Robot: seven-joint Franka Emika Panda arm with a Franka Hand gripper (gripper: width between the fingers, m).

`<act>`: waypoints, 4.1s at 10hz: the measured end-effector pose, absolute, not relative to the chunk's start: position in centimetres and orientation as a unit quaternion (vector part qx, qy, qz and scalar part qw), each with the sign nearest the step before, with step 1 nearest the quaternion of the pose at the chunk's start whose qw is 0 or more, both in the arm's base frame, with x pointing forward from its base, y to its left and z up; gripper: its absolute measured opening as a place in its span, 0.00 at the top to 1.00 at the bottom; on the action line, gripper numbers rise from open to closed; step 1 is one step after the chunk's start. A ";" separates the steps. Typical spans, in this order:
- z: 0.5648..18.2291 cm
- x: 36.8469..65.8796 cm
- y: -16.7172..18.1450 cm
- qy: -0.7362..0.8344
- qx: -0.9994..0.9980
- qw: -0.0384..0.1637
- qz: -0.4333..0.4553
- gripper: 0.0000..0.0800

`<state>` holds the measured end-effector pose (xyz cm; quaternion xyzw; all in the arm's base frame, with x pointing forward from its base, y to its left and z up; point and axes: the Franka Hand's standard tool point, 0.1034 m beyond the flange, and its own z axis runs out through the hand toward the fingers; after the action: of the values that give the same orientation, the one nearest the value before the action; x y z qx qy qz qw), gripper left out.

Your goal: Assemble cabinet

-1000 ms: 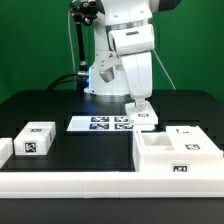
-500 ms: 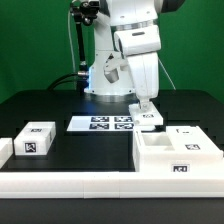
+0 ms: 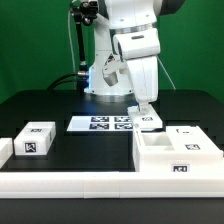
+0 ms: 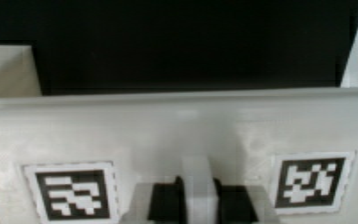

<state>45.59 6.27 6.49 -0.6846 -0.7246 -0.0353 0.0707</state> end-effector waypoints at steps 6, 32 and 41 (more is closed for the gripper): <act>6.3 46.0 6.4 -0.724 -0.685 0.078 -0.033 0.92; 6.3 55.4 6.9 -0.710 -0.694 0.086 -0.085 0.92; 6.1 58.4 7.1 -0.704 -0.697 0.095 -0.096 0.92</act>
Offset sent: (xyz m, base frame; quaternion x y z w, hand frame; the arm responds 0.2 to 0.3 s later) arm 0.0132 0.0028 0.0029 0.0031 0.0023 -0.0076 1.0000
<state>58.43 7.07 6.09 -0.6969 -0.7043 -0.0964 0.0952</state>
